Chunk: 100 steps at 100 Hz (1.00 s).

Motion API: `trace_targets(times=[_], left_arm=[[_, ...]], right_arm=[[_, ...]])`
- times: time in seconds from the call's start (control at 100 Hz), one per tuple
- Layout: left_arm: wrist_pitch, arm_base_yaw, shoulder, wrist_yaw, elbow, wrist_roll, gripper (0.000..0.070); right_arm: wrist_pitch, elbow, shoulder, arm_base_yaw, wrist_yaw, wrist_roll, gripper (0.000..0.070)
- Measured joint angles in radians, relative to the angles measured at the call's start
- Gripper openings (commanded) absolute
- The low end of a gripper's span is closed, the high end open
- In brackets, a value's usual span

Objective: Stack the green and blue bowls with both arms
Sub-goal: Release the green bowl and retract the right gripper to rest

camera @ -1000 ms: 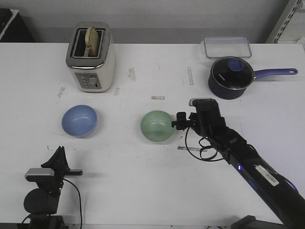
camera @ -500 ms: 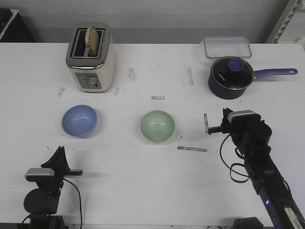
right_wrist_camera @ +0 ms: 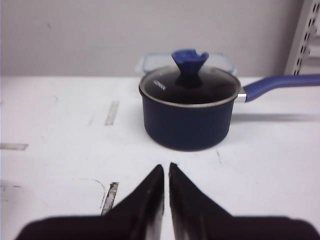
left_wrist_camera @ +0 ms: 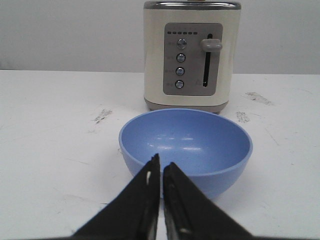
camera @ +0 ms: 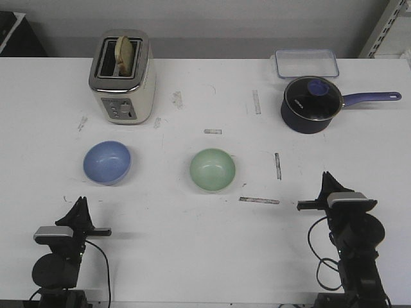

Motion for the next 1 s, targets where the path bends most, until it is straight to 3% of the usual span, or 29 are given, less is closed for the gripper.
trace_targets(times=[0.17,0.68,0.87,1.0], left_arm=[[0.0,0.0,0.0,0.0,0.0,0.0,0.0003],[0.0,0.0,0.0,0.0,0.0,0.002,0.0003],[0.026,0.0,0.0,0.0,0.0,0.102,0.0003],[0.024,0.0,0.0,0.0,0.0,0.13,0.0003]], right_arm=[[-0.11,-0.002,-0.136,0.0,0.0,0.0,0.001],[-0.076,-0.002,-0.329,-0.001,0.0,0.0,0.001],[-0.072,-0.002,-0.334,-0.001,0.0,0.0,0.001],[-0.072,-0.002,-0.334,-0.001,0.0,0.0,0.001]])
